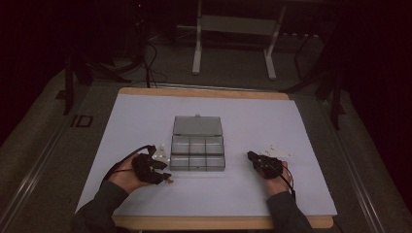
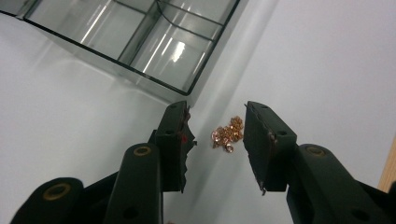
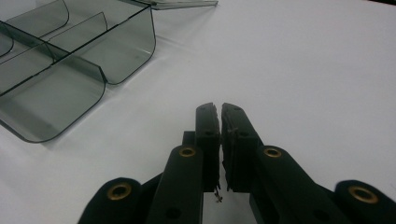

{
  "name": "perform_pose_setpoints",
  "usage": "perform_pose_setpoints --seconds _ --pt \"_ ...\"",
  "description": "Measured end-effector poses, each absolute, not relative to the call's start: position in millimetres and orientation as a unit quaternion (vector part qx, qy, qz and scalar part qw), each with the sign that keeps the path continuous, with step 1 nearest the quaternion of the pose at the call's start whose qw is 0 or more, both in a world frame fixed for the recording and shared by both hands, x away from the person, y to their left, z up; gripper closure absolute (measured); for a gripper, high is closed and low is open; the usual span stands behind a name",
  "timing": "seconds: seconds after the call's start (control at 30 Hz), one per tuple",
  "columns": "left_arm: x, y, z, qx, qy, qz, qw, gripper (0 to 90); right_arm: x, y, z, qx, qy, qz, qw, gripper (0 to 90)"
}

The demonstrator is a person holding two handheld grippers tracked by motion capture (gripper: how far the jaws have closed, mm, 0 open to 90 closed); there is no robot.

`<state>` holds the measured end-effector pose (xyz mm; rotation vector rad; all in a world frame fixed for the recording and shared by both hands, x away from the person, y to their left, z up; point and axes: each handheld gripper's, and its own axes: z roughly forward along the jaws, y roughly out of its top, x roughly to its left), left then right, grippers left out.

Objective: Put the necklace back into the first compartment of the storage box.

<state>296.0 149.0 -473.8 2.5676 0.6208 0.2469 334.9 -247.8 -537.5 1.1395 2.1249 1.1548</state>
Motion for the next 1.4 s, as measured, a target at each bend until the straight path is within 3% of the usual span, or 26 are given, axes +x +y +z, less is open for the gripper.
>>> perform_pose_setpoints --seconds 0.4,0.9,1.4 --pt "299 142 -475 0.953 0.204 0.083 0.206 60.6 335 -248 -538 0.414 0.773 0.42 0.232 85.6" --pt "304 136 -483 0.965 0.19 0.072 0.165 70.6 335 -248 -537 0.415 0.773 0.421 0.232 85.6" --pt "306 121 -493 0.978 0.165 0.055 0.119 70.9 335 -248 -537 0.415 0.773 0.421 0.232 85.5"
